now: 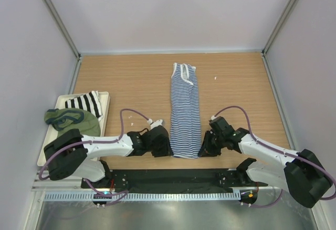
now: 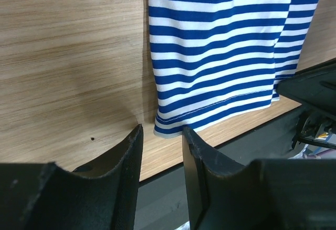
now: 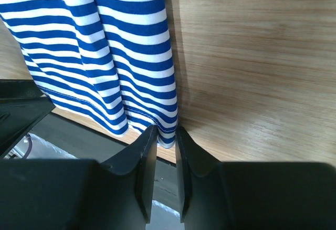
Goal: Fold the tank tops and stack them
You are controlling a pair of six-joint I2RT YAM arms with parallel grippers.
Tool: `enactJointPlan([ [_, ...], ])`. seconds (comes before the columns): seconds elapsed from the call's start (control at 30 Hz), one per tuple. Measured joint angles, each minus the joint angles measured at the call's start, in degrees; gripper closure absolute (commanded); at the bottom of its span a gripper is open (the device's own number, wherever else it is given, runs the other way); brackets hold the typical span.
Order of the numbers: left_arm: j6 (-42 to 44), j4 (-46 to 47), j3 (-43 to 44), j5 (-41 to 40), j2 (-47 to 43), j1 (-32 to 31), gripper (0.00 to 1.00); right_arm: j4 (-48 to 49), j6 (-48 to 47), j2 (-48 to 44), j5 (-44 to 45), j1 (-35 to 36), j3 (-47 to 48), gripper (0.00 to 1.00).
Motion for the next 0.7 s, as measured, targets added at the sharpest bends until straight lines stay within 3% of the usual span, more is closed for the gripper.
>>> enactJointPlan([
  [0.13,0.0,0.9,0.0,-1.1,-1.1,0.0,0.64,0.7,0.3,0.3,0.1,0.4,0.0,0.84],
  [0.23,0.0,2.2,0.0,-1.6,-0.9,0.0,0.72,1.0,0.4,0.5,0.1,0.7,0.0,0.87],
  [0.33,-0.2,3.7,0.0,-1.6,0.5,0.0,0.98,1.1,0.4,0.8,0.3,0.8,0.0,0.95],
  [0.4,-0.3,4.1,0.0,-1.4,1.6,0.0,1.00,1.1,0.4,0.8,0.3,0.9,0.0,0.99],
  [0.7,0.2,1.7,0.9,-1.1,-1.2,0.0,1.00,-4.2,-0.8,-2.4,2.4,1.1,5.0,0.99],
])
